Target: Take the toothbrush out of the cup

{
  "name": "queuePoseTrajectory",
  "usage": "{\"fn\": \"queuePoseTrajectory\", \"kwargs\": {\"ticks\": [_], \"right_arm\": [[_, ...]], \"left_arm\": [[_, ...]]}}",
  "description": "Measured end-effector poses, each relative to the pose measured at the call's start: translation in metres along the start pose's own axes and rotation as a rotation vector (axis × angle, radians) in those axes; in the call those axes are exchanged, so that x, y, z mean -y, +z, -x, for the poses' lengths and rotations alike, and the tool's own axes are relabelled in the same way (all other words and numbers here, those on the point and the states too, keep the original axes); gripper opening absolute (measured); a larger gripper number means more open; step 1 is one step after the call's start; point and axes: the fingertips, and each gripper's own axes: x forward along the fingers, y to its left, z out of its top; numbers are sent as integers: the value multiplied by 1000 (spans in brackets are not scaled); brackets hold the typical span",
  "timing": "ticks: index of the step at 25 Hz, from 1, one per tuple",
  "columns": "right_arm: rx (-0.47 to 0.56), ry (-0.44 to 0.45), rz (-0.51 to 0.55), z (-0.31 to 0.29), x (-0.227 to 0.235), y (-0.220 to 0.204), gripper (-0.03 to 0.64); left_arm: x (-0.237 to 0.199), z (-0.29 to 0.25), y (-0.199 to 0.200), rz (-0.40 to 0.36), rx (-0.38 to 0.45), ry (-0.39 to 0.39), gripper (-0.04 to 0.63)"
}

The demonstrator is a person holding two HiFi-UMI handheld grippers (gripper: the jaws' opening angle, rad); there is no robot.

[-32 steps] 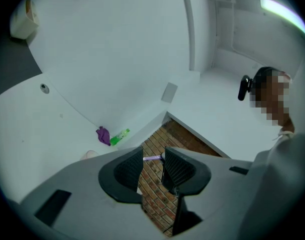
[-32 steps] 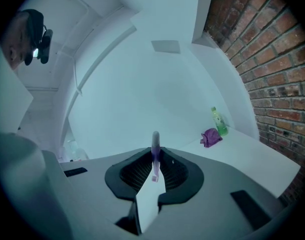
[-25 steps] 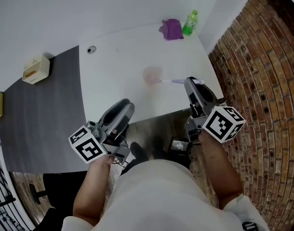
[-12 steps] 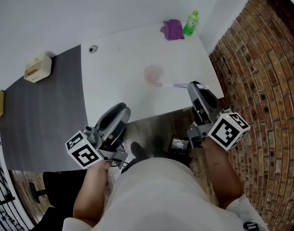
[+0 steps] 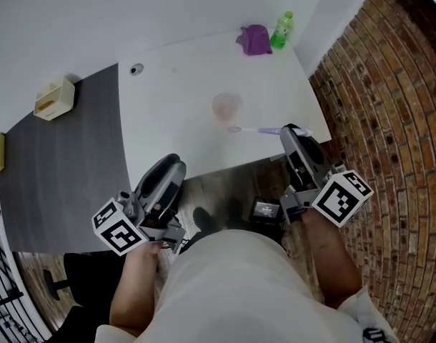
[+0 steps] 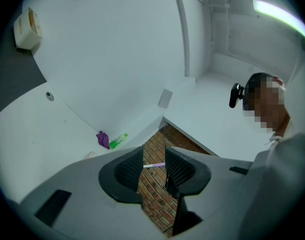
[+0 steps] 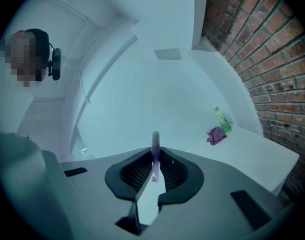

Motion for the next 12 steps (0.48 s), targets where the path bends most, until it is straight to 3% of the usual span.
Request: {"fn": "queuePoseTrajectory", "kwargs": {"ticks": [12], "right_arm": [[-15, 27, -117, 3, 9, -14, 55]], "left_arm": [[-16, 22, -8, 49, 1, 57, 117]]}}
